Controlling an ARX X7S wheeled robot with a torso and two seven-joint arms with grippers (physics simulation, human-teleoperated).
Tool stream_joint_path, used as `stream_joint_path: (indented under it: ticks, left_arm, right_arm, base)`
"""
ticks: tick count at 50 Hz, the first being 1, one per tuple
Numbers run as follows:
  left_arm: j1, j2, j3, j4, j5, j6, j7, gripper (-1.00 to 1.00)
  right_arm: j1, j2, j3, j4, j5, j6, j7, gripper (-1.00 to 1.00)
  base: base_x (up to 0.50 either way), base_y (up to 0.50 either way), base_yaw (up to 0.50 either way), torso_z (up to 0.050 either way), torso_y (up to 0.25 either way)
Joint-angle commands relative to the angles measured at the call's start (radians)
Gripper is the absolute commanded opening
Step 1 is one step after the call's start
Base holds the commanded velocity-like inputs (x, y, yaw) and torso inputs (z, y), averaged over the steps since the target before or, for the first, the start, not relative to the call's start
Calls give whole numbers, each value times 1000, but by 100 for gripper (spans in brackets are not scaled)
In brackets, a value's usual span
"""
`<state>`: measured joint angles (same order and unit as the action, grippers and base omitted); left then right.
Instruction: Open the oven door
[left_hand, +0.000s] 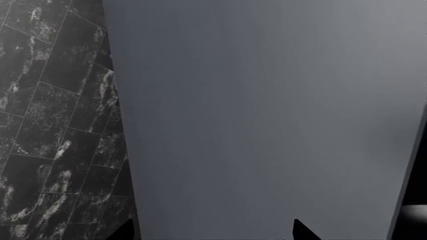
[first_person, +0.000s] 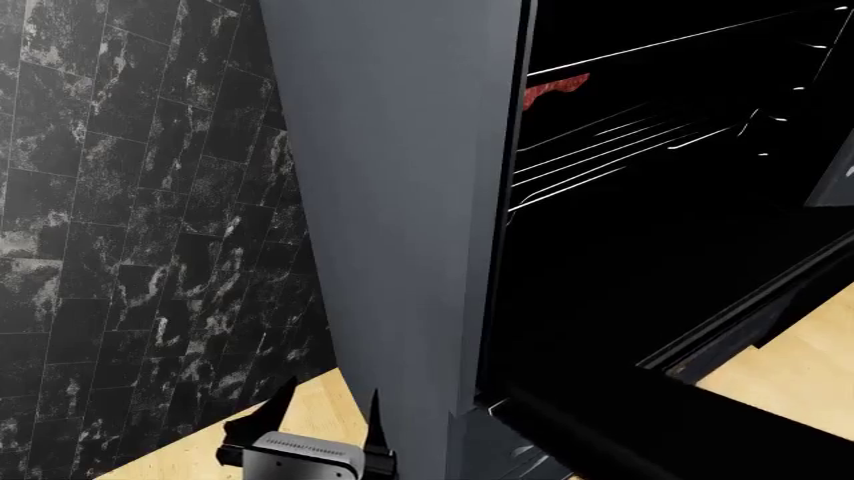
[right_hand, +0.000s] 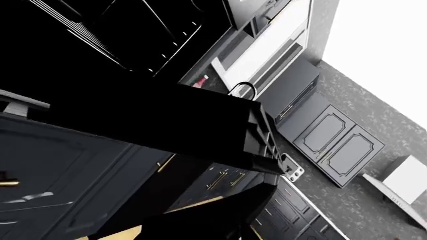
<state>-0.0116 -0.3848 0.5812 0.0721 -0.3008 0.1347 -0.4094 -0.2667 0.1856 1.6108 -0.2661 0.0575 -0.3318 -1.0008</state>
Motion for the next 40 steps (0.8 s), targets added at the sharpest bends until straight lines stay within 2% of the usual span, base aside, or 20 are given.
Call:
stream_joint_path:
  ticks: [1,40]
  left_arm:
    - [-3,1,6,-5,2,-2,1,100]
    - [1,-5,29,-8,15,3,7,100]
  right_arm:
    - [-19,-42,6,47,20,-107,-20,-100]
    - [-32,-114,43,321,81,-327,-69,-100]
  base:
    - [0,0,-3,0,0]
    - [-2,8,-3,0,2]
